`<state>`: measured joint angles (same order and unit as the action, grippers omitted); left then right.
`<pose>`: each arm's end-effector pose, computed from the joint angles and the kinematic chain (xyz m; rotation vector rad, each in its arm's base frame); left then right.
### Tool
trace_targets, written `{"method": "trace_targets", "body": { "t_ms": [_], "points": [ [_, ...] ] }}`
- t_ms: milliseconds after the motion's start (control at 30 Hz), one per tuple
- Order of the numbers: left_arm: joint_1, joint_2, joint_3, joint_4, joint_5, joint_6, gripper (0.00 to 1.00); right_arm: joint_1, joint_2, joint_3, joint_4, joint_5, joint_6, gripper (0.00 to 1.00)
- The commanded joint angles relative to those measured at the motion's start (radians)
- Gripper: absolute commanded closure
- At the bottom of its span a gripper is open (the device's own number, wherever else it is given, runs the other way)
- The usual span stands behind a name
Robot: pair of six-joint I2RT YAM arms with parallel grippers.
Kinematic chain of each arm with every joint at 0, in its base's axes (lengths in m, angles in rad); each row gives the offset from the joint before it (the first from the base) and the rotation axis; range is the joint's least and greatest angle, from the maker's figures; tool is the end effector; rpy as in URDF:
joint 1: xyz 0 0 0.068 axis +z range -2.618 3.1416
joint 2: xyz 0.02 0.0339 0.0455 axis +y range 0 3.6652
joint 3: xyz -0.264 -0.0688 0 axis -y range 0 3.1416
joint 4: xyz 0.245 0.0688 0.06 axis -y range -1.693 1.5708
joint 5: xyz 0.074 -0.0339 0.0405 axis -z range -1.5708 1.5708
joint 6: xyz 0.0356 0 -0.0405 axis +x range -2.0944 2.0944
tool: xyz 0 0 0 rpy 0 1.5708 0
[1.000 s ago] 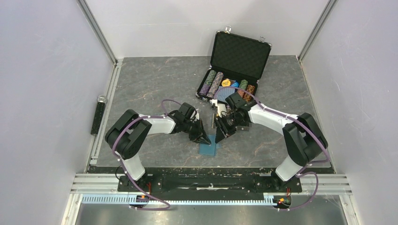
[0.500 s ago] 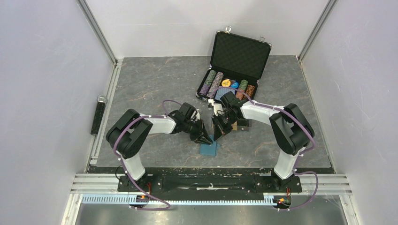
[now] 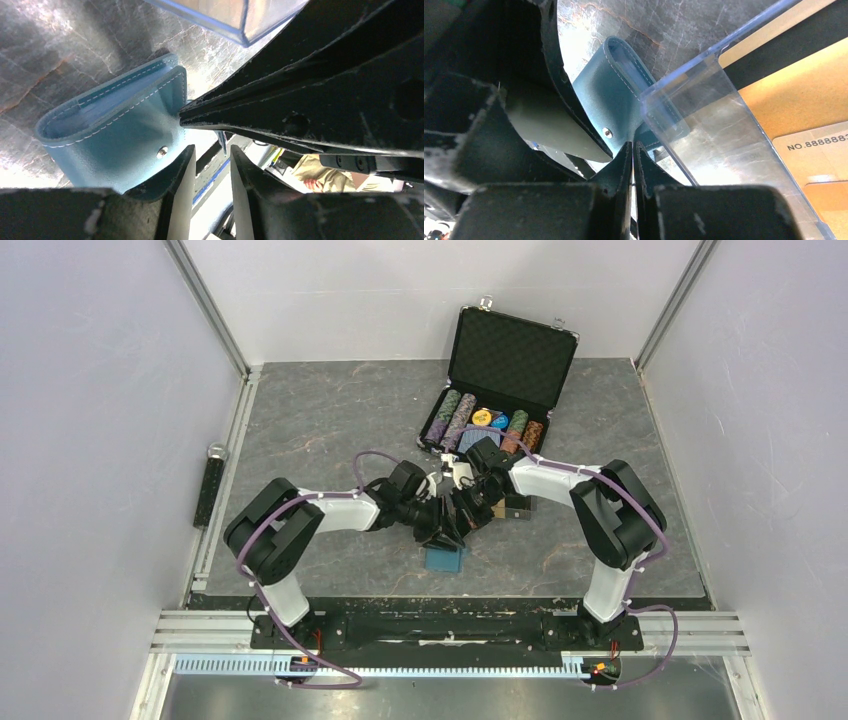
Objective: Put the credit cards into the card holder
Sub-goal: Close the card holder at the center of the board.
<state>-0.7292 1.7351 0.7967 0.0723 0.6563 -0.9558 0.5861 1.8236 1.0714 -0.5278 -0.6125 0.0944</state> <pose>0.2261 -0.2311 0.1339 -0.0314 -2.7981 1.3911 0.2682 0.2026 0.1467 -0.8381 2.7871 1.0086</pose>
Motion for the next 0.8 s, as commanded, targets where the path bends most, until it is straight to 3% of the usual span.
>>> {"method": "trace_targets", "body": {
  "t_ms": [0, 67, 300, 467, 767],
  "points": [
    [-0.031, -0.015, 0.061, -0.018, -0.014, -0.005, 0.64, -0.007, 0.03, 0.014, 0.044, 0.079, 0.012, 0.96],
    [-0.039, -0.004, 0.072, -0.026, -0.035, 0.0, 0.68, -0.006, 0.025, 0.011, 0.046, 0.078, 0.014, 0.96],
    [-0.041, -0.004, 0.082, -0.037, -0.069, 0.0, 0.97, -0.006, 0.012, -0.004, 0.046, 0.076, 0.013, 0.96],
    [-0.041, -0.042, 0.095, -0.069, -0.108, 0.02, 0.98, -0.006, 0.005, -0.02, 0.052, 0.076, 0.017, 0.96],
    [-0.041, -0.098, 0.161, -0.357, -0.277, 0.14, 0.98, -0.007, -0.006, -0.019, 0.05, 0.078, 0.026, 0.96]
  ]
}}
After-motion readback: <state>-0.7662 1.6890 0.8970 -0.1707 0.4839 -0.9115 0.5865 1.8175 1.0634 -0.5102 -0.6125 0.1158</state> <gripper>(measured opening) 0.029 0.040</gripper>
